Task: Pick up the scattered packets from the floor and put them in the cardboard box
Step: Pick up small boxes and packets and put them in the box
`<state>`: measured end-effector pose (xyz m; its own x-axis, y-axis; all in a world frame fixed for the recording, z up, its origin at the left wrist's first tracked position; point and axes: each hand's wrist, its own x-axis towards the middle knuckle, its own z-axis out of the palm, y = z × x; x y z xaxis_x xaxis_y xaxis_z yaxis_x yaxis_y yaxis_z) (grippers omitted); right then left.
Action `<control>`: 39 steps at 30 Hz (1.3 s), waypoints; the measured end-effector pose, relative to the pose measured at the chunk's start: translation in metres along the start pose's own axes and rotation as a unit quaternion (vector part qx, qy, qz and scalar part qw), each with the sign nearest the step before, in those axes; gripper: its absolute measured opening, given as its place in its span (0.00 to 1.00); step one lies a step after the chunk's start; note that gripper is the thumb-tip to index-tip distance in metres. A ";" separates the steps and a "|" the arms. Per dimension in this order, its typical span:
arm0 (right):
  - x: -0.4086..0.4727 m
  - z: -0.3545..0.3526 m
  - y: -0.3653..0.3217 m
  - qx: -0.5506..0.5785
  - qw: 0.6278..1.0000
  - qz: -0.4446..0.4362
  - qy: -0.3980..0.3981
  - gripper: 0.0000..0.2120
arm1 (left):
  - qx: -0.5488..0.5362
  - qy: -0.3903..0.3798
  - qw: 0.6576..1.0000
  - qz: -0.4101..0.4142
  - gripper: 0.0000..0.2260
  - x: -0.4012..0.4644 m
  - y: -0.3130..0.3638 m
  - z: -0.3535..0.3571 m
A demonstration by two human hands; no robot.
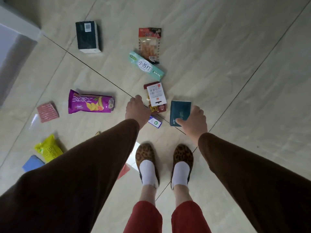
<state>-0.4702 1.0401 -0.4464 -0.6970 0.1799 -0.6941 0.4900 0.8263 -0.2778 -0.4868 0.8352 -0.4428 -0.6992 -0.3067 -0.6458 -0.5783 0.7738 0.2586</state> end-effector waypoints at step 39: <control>0.159 0.063 -0.169 -0.179 0.942 -0.273 0.077 0.45 | -0.478 0.098 0.819 -0.302 0.17 0.048 -0.015 0.099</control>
<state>-0.6308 0.8951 -0.5519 -0.8752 -0.2721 -0.4000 -0.1531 0.9401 -0.3045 -0.4702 0.8640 -0.5485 -0.1643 -0.6294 -0.7595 -0.8431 -0.3101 0.4394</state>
